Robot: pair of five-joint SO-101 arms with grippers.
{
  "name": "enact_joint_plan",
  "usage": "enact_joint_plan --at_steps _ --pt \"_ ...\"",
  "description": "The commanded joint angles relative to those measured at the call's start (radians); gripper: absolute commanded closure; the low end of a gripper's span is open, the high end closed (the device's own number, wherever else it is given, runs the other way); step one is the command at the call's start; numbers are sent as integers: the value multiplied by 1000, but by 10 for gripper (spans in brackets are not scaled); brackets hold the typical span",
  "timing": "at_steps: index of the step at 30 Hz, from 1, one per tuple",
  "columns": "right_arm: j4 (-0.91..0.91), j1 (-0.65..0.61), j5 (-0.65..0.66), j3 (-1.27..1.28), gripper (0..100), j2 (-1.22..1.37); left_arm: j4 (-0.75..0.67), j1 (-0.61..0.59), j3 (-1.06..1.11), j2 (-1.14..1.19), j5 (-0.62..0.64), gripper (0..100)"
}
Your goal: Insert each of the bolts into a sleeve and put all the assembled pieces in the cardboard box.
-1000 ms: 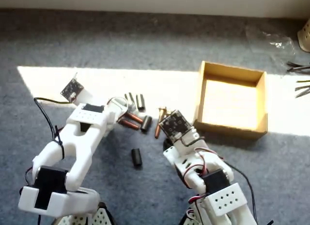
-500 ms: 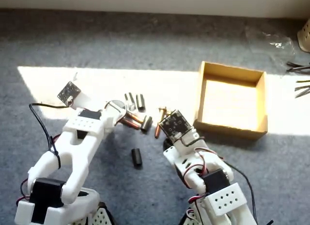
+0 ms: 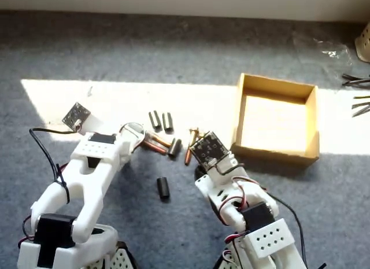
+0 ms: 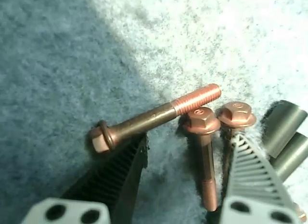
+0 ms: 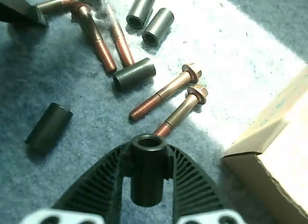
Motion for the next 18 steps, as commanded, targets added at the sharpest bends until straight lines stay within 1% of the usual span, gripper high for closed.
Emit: enact_joint_plan --at_steps 1,4,9,11,14,18 --pt "-25 10 9 -7 993 -18 6 -12 -10 -38 0 742" --pt "-25 10 9 -7 993 -18 8 -5 -10 -38 0 753" --pt "-25 10 9 -7 993 -18 11 -5 -8 -38 0 868" --pt "-25 10 9 -7 993 -18 11 -4 -8 -38 0 899" --pt "-25 10 9 -7 993 -18 11 27 -10 -38 0 904" --pt "-25 12 9 -7 993 -18 9 79 -10 -38 0 850"
